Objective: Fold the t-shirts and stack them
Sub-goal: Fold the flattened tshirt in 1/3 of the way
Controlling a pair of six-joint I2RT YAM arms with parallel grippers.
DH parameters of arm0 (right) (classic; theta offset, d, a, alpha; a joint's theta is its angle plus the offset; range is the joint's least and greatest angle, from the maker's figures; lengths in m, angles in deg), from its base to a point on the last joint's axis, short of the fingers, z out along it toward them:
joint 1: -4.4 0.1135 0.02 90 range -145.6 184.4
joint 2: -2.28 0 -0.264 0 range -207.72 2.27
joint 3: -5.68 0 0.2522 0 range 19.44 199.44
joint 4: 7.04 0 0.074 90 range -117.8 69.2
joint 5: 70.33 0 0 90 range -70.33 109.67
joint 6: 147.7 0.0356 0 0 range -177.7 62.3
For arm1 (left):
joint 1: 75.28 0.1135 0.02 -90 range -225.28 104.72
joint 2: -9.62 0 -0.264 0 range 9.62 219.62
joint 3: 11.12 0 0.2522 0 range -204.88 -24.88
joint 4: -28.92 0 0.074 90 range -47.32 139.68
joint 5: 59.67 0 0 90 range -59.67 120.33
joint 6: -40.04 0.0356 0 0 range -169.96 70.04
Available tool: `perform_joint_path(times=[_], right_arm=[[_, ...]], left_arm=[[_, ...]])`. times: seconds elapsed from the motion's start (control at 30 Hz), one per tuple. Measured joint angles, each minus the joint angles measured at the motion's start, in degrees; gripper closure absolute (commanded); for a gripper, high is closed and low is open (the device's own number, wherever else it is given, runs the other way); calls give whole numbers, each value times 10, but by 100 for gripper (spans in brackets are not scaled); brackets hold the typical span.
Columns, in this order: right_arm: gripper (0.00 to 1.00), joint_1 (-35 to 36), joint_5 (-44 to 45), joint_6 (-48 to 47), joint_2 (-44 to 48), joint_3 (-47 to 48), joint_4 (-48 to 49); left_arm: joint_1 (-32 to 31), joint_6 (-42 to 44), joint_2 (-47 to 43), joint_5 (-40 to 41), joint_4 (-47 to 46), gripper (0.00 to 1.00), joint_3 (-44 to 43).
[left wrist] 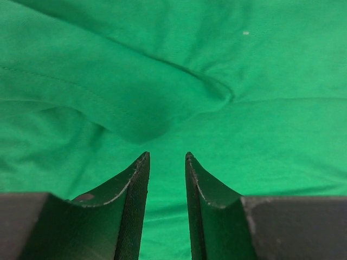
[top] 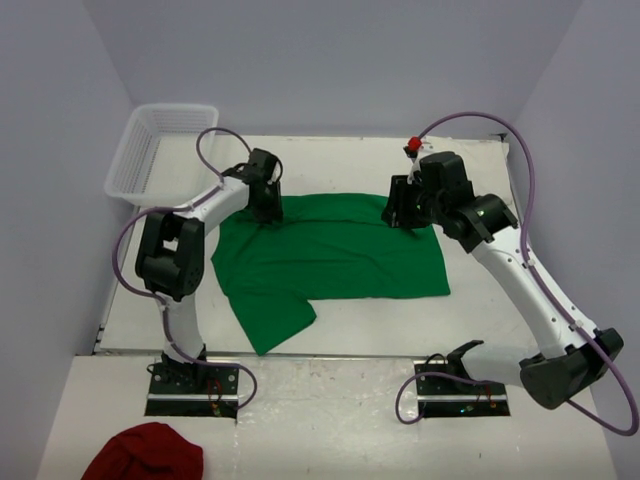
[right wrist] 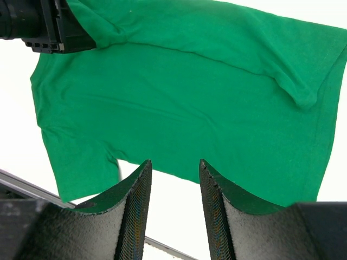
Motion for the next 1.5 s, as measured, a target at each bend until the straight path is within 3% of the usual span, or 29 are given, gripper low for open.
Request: perform_joint_path(times=[0.67,1.0,1.4,1.47,1.5], right_arm=[[57,-19,-3,0,17,-29,12],[57,-22,-8,0,23,-36,14],[57,-23,-25,2,20,-57,29],[57,-23,-29,2,19,-57,31],[57,-23,-31,2,18,-57,31]], left_arm=[[0,6,78,64,34,65,-58],[4,12,89,65,35,100,-73],[4,22,56,26,34,100,-74],[4,24,42,15,36,98,-85],[4,27,37,8,36,92,-95]])
